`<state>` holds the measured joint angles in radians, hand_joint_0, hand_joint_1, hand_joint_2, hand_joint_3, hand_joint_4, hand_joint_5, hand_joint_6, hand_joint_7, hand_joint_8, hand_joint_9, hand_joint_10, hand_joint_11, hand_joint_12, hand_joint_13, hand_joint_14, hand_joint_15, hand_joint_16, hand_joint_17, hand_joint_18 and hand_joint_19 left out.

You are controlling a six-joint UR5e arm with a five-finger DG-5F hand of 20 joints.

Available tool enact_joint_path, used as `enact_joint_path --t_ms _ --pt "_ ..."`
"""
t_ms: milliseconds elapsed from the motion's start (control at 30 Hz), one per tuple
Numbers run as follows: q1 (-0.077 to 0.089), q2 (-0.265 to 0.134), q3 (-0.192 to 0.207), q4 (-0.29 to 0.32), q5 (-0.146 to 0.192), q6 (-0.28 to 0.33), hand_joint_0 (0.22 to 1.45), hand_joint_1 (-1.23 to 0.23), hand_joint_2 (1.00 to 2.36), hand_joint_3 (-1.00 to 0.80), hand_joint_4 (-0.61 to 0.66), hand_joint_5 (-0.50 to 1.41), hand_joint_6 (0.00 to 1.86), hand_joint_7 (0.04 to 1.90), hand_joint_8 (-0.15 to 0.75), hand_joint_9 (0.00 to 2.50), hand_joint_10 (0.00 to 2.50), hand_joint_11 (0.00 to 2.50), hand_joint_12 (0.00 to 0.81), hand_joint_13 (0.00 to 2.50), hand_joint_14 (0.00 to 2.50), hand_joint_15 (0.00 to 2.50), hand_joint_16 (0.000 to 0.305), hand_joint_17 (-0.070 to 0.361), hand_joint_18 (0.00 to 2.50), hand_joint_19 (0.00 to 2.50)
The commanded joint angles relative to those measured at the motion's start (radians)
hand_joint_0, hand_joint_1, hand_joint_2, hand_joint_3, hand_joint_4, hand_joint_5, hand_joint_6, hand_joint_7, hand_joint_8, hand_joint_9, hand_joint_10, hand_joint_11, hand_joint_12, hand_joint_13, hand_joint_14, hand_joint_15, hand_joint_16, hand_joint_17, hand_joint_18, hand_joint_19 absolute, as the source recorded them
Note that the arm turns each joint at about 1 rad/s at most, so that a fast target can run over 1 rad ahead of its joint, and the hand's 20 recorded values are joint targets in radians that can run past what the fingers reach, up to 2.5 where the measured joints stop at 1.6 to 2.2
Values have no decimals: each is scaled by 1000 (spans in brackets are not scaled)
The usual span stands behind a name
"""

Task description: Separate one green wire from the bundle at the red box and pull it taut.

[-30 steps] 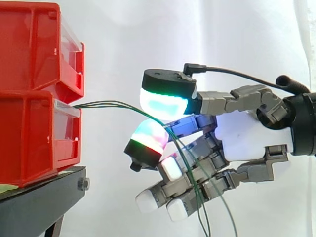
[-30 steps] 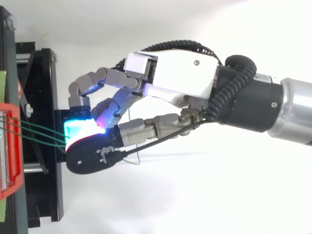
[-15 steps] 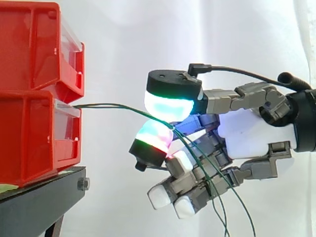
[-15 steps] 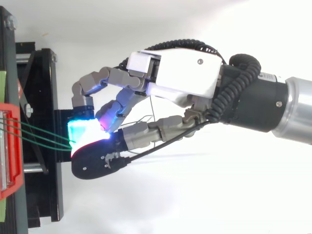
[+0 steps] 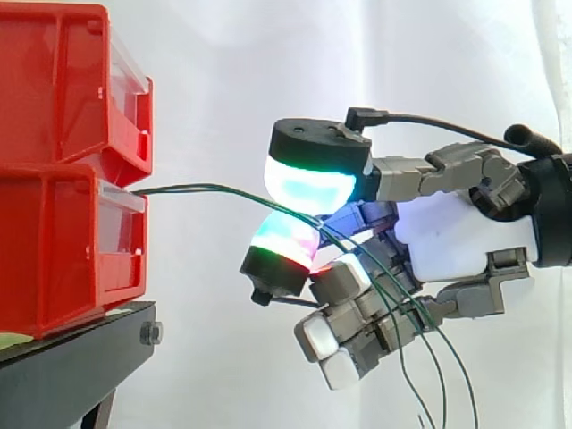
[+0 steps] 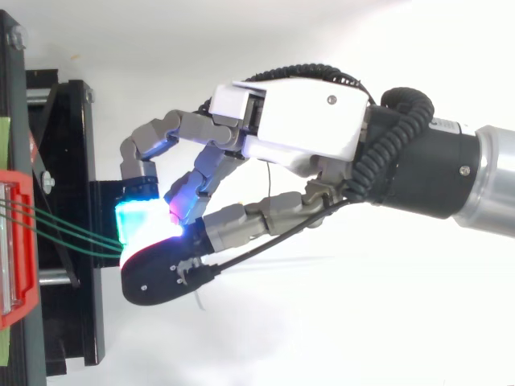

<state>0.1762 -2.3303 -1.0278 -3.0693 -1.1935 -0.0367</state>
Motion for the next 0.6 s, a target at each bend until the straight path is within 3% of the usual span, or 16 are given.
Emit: enact_joint_path --t_ms 0,333,567 --pt "-1 0 3 -13 -1 4 659 -851 1011 -364 148 -181 875 1219 305 1060 25 1023 391 1072 28 876 57 129 798 541" --pt "-1 0 12 -25 -1 6 680 -882 1006 -426 157 -185 879 1208 302 1042 25 1042 386 1075 29 903 57 128 817 546" --pt "0 0 12 -25 3 6 610 -750 1000 -500 192 -182 878 1174 304 1089 24 1066 385 1126 29 938 57 129 830 573"
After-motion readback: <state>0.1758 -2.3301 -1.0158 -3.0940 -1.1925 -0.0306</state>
